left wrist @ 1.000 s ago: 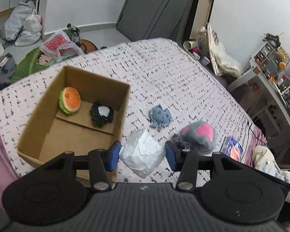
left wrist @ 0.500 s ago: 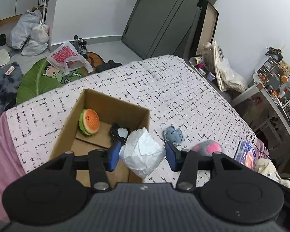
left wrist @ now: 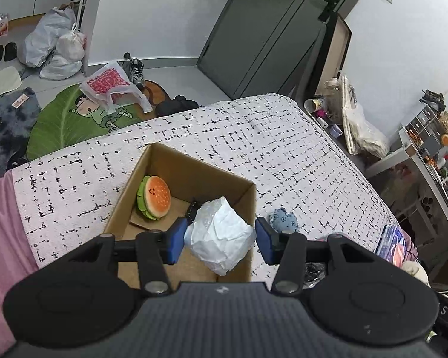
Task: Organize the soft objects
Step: 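Carry the white bag and tissue pack into the box and open both tools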
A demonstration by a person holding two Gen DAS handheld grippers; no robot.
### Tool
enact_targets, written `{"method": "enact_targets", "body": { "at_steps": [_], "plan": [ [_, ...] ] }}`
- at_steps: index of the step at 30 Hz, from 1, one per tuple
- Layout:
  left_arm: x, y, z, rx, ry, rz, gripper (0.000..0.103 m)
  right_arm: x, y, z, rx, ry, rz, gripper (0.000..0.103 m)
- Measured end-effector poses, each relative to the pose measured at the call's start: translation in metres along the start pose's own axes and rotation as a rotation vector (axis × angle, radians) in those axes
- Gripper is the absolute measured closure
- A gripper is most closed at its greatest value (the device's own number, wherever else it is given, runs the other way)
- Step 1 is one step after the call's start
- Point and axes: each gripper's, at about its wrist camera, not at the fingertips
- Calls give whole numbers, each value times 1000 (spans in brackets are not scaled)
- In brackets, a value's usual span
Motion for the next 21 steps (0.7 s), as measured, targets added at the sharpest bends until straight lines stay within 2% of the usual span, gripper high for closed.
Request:
{"method": "enact_targets", "body": {
  "at_steps": [4, 10, 21],
  "plan": [
    [-9, 12, -1, 19, 6, -18, 54, -7, 8, 1, -1, 0, -21, 48],
    [-28, 29, -3, 53, 24, -53, 54, -19, 16, -1, -51, 28, -105, 48],
    [-49, 54, -11, 118, 57, -93, 54, -57, 59, -1, 5, 68, -170, 48]
  ]
}}
Point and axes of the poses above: each gripper's, at about its wrist camera, not at the fingertips, and x roughly against the way its jaws point, y to its left, z to its underside, and after that the axes turned 2 degrees about -y, right-handed
